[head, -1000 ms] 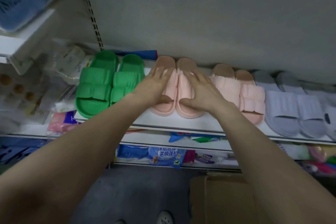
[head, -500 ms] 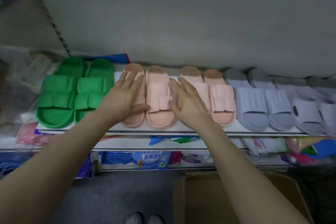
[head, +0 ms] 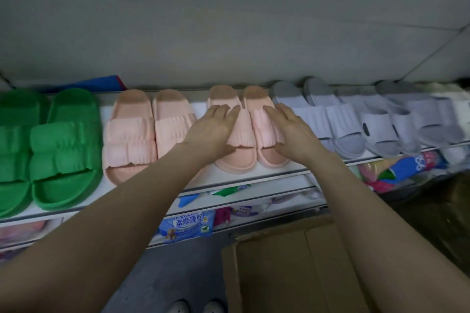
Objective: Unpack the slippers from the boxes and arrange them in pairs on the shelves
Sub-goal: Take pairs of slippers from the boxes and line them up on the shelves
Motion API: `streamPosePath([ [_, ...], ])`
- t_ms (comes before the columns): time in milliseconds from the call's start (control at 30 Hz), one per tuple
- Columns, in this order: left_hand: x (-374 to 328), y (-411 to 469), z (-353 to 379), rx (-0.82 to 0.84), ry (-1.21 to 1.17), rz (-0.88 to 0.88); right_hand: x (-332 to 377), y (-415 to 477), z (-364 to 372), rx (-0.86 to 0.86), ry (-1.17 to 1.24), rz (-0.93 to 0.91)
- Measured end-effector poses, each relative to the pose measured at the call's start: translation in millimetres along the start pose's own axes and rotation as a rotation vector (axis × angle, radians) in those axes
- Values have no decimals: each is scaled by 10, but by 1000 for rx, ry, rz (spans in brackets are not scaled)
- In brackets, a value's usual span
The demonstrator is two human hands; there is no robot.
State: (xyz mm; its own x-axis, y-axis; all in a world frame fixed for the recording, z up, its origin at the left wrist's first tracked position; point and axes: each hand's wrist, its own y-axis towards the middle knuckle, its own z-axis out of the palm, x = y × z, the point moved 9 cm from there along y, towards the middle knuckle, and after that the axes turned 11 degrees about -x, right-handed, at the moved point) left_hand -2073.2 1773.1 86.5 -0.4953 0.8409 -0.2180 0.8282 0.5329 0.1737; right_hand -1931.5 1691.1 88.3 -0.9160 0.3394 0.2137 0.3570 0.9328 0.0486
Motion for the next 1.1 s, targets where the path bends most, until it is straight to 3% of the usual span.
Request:
streamPosePath([
  [167, -88, -131, -10, -65, 8, 24, 2, -62, 52, -28, 6, -49],
  [333, -109, -154, 3, -15, 5, -35, -54, -141, 57, -2, 117, -39],
  [500, -475, -27, -99, -83, -6, -73, -753, -466, -341, -337, 116, 12],
  [567, -803, 123, -99, -160, -51, -50, -1295, -574, -444, -379, 86, 100],
  [667, -1367, 449, 72, -199, -45, -6, -1952, -546, -412, -238, 109, 130],
  [833, -1847, 1062, 542, -56, 61, -109, -2316, -314, -417, -46, 62, -21],
  [933, -1851, 1167, 657, -33, 123, -149, -2334, -220, -388, 15, 60, -75],
  [1100, -1979, 1075, 555, -155, 70, -62, -2338, -274, -338, -5, 58, -98],
])
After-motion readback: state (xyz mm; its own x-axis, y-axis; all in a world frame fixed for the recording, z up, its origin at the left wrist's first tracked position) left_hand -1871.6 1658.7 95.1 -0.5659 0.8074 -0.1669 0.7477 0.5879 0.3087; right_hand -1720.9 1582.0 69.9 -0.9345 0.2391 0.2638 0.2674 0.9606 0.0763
